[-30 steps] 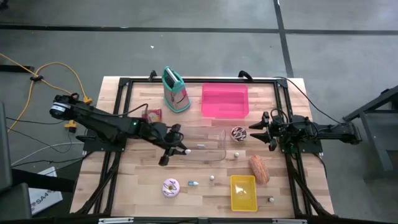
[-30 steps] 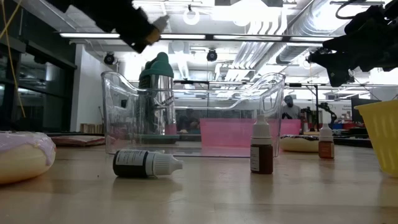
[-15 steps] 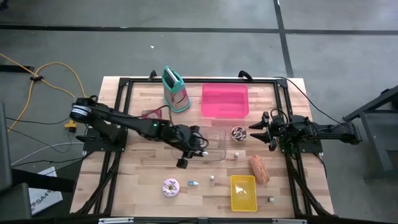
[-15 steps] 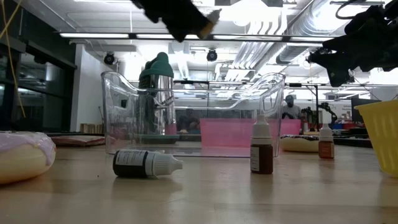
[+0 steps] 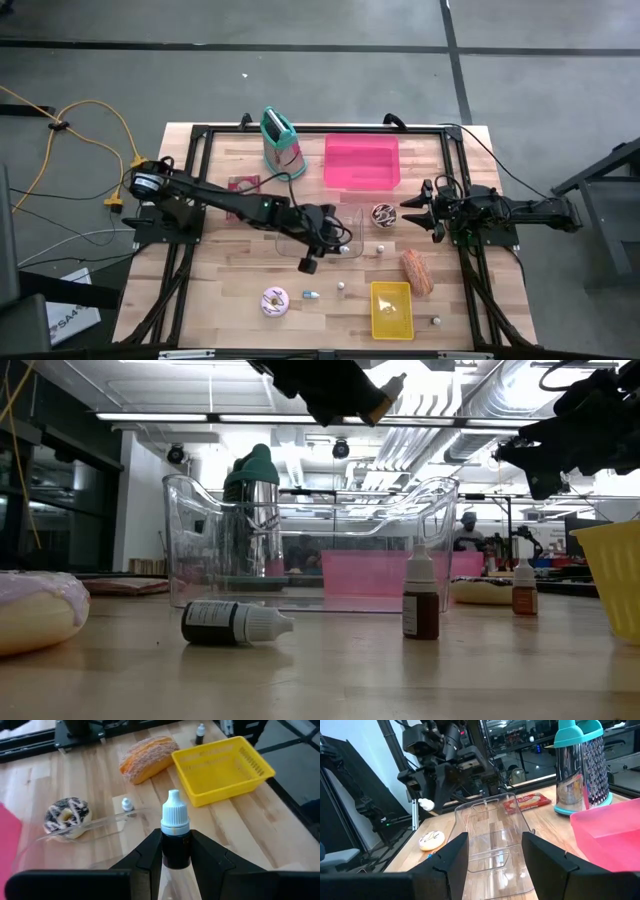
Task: Pick & Place Food Item
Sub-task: Put the top black food coloring bottle into the yellow bin
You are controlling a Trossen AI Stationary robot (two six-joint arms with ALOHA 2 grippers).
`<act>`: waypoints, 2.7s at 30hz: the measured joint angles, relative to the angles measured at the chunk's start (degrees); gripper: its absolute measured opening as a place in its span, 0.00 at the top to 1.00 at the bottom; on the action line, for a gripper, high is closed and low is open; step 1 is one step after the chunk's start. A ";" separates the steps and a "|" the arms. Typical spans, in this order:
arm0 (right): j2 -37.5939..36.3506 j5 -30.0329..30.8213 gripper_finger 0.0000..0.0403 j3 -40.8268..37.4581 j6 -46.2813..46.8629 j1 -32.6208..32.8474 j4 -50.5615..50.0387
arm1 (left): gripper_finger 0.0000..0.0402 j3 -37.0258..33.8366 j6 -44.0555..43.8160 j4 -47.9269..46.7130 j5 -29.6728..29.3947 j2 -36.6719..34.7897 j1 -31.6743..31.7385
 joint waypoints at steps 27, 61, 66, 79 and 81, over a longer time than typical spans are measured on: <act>0.00 0.00 0.57 0.01 0.00 0.00 0.04 | 0.79 -0.11 2.08 0.39 -0.04 -0.02 0.01; 0.37 -0.39 0.57 0.00 1.49 1.93 5.47 | 0.79 -0.11 0.76 0.61 -0.02 -0.07 0.01; 3.28 1.20 0.57 0.28 -1.08 4.74 8.92 | 0.79 -0.11 0.76 0.85 -0.04 -0.07 0.01; 21.63 11.13 0.57 4.80 -10.46 14.52 21.21 | 0.79 -0.11 0.04 0.85 -0.11 -0.07 0.01; 25.19 12.73 0.57 6.62 -10.90 15.90 21.17 | 0.79 -0.11 -0.02 0.85 -0.13 -0.07 0.01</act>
